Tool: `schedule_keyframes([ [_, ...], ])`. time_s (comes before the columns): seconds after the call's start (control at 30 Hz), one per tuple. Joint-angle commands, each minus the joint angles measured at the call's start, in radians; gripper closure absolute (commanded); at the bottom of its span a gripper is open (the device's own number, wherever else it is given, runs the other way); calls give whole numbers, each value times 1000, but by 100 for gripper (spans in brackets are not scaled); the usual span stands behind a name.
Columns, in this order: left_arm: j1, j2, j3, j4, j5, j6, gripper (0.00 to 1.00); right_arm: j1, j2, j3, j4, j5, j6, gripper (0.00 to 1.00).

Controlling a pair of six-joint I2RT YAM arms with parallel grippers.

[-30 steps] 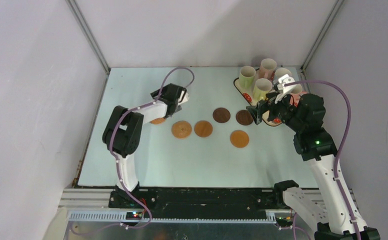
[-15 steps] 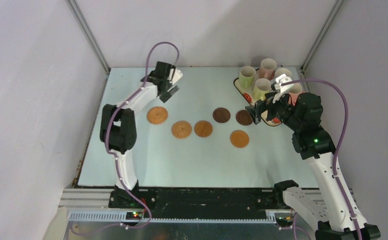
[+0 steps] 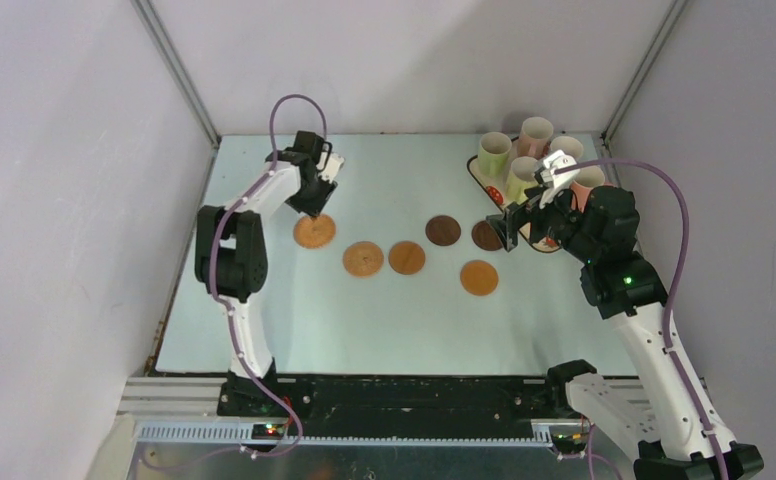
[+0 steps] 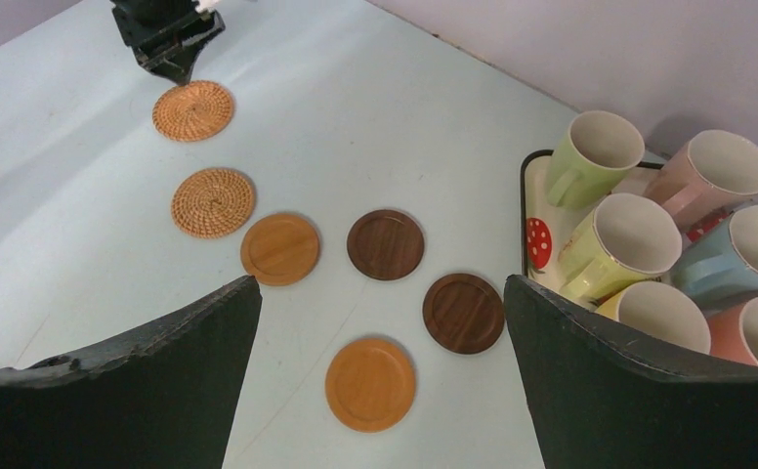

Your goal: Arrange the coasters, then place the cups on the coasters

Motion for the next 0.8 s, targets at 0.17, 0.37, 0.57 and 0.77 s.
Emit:
schedule_keyframes([
  [0.17,7,165,120,-119,81,-149,50,-8,-7,2,37,10,-10,0],
  [0.37,8,217,197,-159,108,-156,48,-6,-3,2,38,11,-11,0],
  [0.57,9,307,365,-265,148,-177,48,-6,-2,2,38,21,-16,0],
  [0.77,19,211,308,-185,204,-257,25,-12,1,2,38,23,-17,0],
])
